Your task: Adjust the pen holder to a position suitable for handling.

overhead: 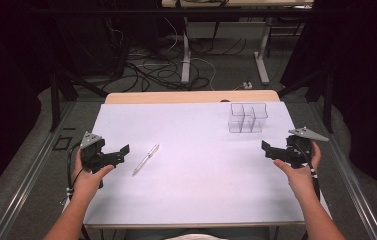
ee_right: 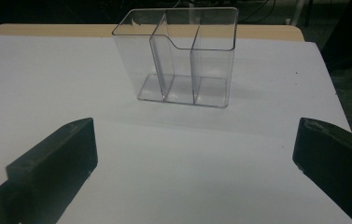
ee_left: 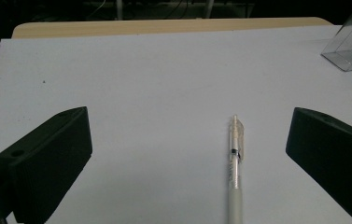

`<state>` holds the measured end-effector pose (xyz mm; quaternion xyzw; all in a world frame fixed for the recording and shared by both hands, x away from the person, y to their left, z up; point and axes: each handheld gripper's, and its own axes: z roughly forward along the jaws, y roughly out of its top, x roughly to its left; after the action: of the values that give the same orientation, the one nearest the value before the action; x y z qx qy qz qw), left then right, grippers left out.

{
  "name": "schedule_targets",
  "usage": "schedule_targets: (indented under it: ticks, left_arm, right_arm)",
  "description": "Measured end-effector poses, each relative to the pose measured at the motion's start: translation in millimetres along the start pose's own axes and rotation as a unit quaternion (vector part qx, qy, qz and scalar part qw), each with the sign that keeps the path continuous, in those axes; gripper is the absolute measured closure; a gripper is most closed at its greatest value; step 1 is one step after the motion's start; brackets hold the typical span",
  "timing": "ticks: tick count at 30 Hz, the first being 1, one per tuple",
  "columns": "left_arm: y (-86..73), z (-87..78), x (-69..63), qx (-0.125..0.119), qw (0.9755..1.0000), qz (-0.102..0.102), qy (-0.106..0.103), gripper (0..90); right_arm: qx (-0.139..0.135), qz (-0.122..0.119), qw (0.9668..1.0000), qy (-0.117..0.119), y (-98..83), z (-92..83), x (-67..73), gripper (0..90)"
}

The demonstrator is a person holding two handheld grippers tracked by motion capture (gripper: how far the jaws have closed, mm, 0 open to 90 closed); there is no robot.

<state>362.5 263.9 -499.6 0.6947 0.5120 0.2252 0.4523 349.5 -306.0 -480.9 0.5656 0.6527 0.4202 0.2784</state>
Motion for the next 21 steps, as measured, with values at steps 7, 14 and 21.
schedule_targets:
  ticks: [7,14,21]
  left_arm:
    - [0.0,-2.8,3.7,0.001,0.9999,-0.007,0.010,0.4]
    - [-0.5,-5.5,4.5,0.003,0.9999,-0.009,0.011,0.4]
    - [-1.3,-6.0,3.9,0.003,0.9999,-0.004,0.012,0.4]
  right_arm:
    - [0.016,-0.018,0.9997,0.000,-0.7,10.0,1.3,13.9]
    - [0.012,-0.027,0.9996,-0.002,11.8,17.4,3.6,20.8]
    - [0.008,-0.038,0.9991,-0.017,23.8,22.3,-1.0,30.6]
